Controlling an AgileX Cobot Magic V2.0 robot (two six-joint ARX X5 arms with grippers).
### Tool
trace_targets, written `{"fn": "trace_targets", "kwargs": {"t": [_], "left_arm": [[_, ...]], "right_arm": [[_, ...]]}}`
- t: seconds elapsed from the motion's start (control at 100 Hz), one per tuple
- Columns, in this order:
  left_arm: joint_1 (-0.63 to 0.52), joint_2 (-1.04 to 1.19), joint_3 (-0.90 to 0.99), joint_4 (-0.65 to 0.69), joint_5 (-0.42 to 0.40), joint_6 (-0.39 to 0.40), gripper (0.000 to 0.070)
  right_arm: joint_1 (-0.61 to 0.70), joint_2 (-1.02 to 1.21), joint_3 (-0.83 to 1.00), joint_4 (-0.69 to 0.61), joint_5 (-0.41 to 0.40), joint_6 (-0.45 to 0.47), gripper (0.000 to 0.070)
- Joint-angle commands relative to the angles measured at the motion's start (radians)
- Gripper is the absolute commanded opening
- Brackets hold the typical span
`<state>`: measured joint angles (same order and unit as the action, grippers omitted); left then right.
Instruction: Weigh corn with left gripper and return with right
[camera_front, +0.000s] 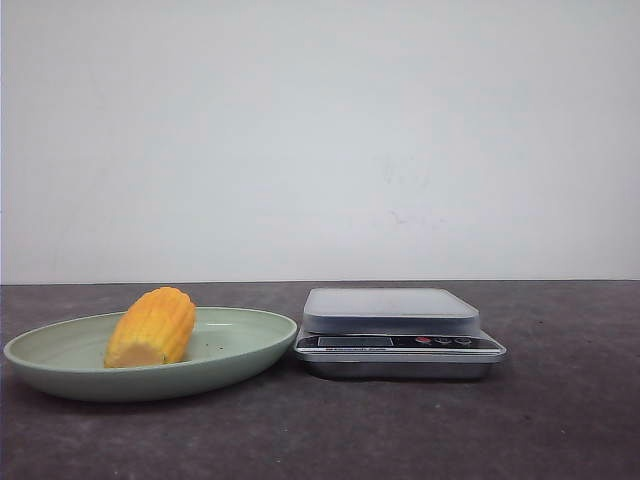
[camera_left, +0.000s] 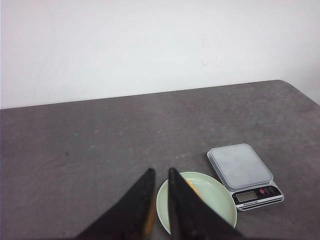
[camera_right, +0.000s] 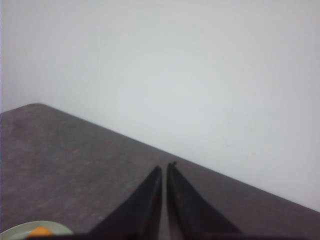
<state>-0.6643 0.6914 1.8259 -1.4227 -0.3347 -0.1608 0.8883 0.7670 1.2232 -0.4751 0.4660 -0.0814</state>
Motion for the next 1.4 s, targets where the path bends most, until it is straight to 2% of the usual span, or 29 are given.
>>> {"fn": "trace_targets", "kwargs": {"t": [0.0,0.08,0.21,0.35,0.43,0.63,0.73,1.2,1.391], "left_arm": [[-0.006,0.007,0.026,-0.041,0.002,-0.005,0.0000],[-0.006,0.007,0.026,-0.041,0.002,-0.005,0.0000],[-0.006,0.007,0.026,-0.041,0.002,-0.005,0.0000],[-0.006,0.007,0.026,-0.041,0.002,-0.005,0.0000],[-0.006,0.007,0.026,-0.041,0.002,-0.005,0.0000],[-0.006,0.007,0.026,-0.041,0.002,-0.005,0.0000],[-0.006,0.007,0.026,-0.041,0.002,-0.005,0.0000],[-0.006,0.007,0.026,-0.041,0.002,-0.005,0.0000],[-0.006,0.007,0.026,-0.041,0.002,-0.005,0.0000]], "right_arm": [[-0.029,-0.013,0.006,0.001,0.003,-0.005,0.0010],[-0.101,-0.045,-0.012,-0.040,-0.035,-0.005,0.0010],[-0.275,-0.130,-0.096,-0.130,-0.228,-0.005,0.0010],[-0.489,-0.266,-0.305,-0.121,-0.392,-0.005,0.0010],[-0.574,-0.356,-0.444,-0.085,-0.441,-0.004,0.0010],[-0.716,-0.536,-0.766,0.142,-0.439,0.075,0.0010],[-0.776,-0.581,-0.894,0.216,-0.441,0.117,0.0010],[-0.860,-0.763,-1.132,0.198,-0.446,0.124,0.0010],[-0.862,-0.763,-1.139,0.111,-0.467,0.123,0.0010]]}}
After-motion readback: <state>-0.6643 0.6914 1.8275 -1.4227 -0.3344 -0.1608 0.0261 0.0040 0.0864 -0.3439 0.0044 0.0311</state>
